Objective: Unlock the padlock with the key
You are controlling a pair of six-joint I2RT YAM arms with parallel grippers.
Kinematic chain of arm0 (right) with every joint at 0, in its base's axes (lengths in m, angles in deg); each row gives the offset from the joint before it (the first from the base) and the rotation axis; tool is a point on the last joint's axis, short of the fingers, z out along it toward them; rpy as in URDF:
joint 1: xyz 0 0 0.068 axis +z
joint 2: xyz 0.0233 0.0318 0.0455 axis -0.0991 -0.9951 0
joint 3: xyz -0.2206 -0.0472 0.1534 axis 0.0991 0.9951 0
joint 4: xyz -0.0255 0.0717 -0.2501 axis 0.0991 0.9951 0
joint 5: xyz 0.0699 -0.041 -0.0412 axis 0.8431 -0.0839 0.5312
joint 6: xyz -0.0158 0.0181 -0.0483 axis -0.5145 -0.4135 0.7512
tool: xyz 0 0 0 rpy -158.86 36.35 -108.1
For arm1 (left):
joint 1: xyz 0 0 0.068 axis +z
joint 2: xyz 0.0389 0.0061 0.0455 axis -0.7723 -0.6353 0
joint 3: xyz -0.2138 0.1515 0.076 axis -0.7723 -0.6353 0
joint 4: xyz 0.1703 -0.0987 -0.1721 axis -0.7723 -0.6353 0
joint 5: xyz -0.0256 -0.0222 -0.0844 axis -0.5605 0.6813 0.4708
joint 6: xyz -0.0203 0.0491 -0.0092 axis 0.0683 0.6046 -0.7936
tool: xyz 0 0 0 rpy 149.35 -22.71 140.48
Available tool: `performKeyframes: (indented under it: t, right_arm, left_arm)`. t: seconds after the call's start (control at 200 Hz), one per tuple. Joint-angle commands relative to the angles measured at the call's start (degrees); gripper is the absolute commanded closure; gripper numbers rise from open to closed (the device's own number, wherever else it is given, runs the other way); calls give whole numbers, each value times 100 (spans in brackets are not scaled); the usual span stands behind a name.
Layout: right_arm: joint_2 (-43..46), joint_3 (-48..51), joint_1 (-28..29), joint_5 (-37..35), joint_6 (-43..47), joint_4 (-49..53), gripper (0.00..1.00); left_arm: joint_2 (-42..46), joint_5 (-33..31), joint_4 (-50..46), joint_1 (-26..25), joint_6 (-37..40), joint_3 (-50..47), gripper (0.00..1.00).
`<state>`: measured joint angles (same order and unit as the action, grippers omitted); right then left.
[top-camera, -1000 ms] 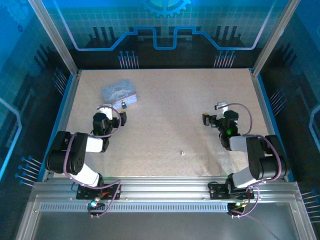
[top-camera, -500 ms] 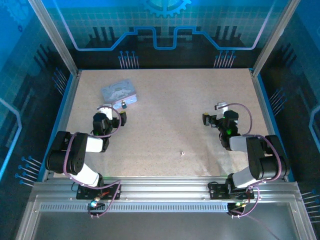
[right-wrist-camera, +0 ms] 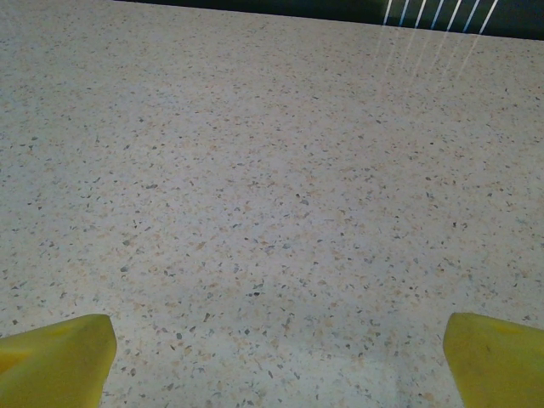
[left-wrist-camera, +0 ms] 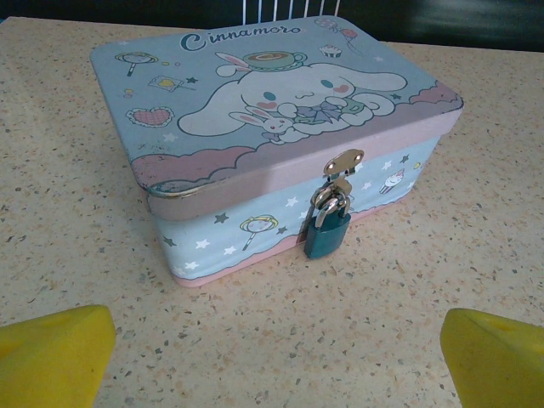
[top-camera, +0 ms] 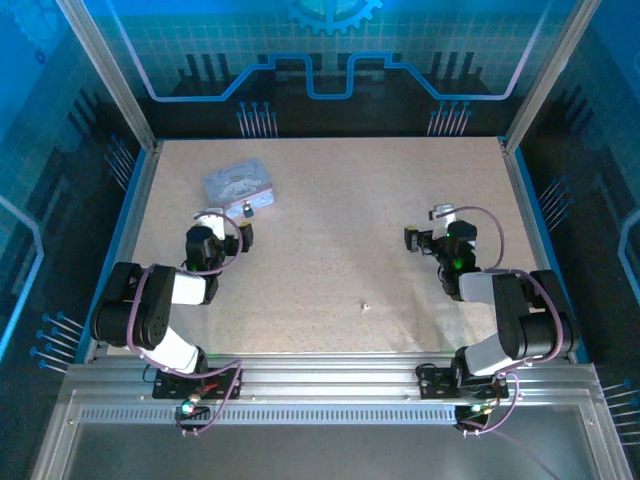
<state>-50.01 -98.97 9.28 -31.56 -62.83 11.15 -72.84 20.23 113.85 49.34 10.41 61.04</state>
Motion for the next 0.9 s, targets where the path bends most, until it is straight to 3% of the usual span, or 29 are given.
performKeyframes:
  t: [0.0, 0.14, 0.27, 0.54, 0.715, 0.895]
  right_arm:
    - [-57, -126, -51, 76, 56, -133, 0]
    - [130, -298, -38, -2, 22, 317, 0]
    - [421, -451, -34, 6, 23, 837, 0]
    - [1243, -819, 77, -71, -341, 2276, 0]
    - [1331, -1803, 390, -103, -1080, 4601, 0]
    - [1077, -2545, 1050, -74, -1669, 6287, 0]
  left_arm:
    - [60, 54, 191, 69, 91, -1, 1]
    - [139, -138, 1007, 69, 39, -437, 1]
    - [518, -191, 714, 69, 27, -465, 1]
    - [1767, -308, -995, 51, -86, -97, 1]
    - [2512, -44, -3157, 51, -1334, 725, 1]
    - [2883, 674, -3832, 34, -2513, 811, 1]
